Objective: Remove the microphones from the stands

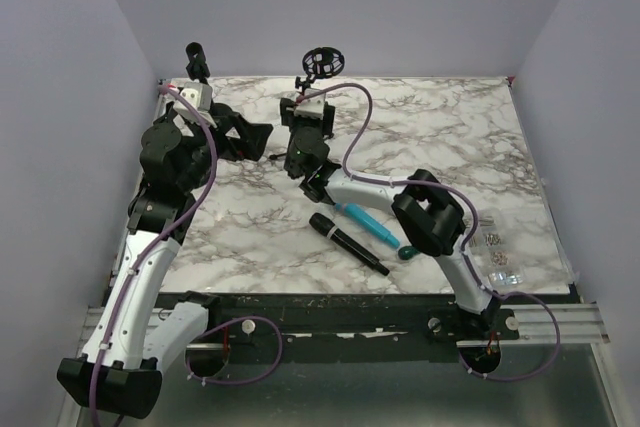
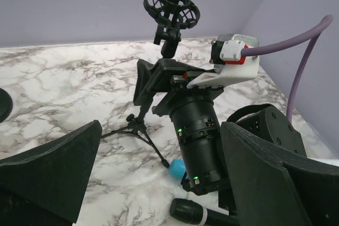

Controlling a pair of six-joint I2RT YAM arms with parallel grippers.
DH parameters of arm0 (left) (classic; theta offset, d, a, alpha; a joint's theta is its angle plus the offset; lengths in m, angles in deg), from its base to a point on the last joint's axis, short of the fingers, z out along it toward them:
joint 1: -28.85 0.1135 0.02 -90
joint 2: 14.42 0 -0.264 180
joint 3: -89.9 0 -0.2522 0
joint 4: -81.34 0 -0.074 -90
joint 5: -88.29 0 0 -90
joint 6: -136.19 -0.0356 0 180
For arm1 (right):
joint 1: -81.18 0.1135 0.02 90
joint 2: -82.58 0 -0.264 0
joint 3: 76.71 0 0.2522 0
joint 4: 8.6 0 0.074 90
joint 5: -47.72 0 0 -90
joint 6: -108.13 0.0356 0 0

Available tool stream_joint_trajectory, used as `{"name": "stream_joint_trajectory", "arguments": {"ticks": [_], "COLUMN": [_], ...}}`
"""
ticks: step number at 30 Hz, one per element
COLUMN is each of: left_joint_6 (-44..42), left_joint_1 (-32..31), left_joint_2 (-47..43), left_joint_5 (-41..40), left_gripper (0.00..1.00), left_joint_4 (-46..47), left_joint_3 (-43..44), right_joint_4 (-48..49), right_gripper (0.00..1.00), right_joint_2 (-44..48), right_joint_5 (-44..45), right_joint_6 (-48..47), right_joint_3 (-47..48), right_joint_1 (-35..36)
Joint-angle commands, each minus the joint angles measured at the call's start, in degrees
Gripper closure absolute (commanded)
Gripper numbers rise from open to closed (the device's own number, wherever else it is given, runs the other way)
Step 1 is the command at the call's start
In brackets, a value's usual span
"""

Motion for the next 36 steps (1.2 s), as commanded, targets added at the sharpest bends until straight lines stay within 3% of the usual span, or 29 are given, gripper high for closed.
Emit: {"name": "stream_joint_trajectory", "arguments": {"ticks": [1, 4, 5, 8, 10, 14, 19, 26, 29, 36], "left_joint_6": [-1.41, -1.50, -1.46, -1.74, -1.84, -2.03, -2.03, -1.86, -1.51, -1.24], "left_joint_1": [0.13, 0.08, 0.13, 0.13, 0.13, 0.13, 0.14, 0.19, 0.22, 0.23], "left_joint_2": [-2.05, -2.45, -2.65, -2.97, -3.05, -3.09, -2.54, -0.76, 0.47, 2.72], "left_joint_5": [-6.32, -7.79, -8.08, -8.48, -8.65, -9.01, -8.46, -7.28, -6.67, -6.20], "left_gripper": [0.03, 0.03, 0.03, 0.03, 0.03, 0.03, 0.03, 0.03, 0.03, 0.03], "left_joint_4": [-0.79, -1.00, -1.09, -1.06, -0.97, -0.70, -0.39, 0.14, 0.23, 0.45], "left_joint_3": [-1.37, -1.59, -1.68, -1.77, -1.90, -2.20, -2.30, -2.48, -2.56, -2.65], "right_joint_4": [-4.04, -0.97, -1.03, -2.80, -8.36, -6.75, -18.26, -36.84, -36.77, -37.50], "right_gripper": [0.30, 0.34, 0.39, 0.68, 0.99, 0.99, 0.99, 0.99, 0.99, 0.99], "right_joint_2": [-0.40, 0.79, 1.40, 2.45, 2.58, 3.76, 4.34, -1.88, -4.40, -5.96], "right_joint_5": [-5.16, -15.07, -19.02, -27.37, -32.44, -41.23, -78.07, -113.51, -120.85, -122.78], "right_joint_6": [5.15, 3.25, 3.07, 4.25, 6.43, 4.27, 4.56, 1.77, 4.99, 4.34], "right_joint_3": [0.49, -2.72, -4.06, -5.87, -4.28, -7.45, -4.90, 7.66, 9.53, 9.76], "right_joint_1": [-2.04, -2.21, -2.66, -3.78, -5.34, -6.65, -12.56, -18.80, -20.87, -21.83]}}
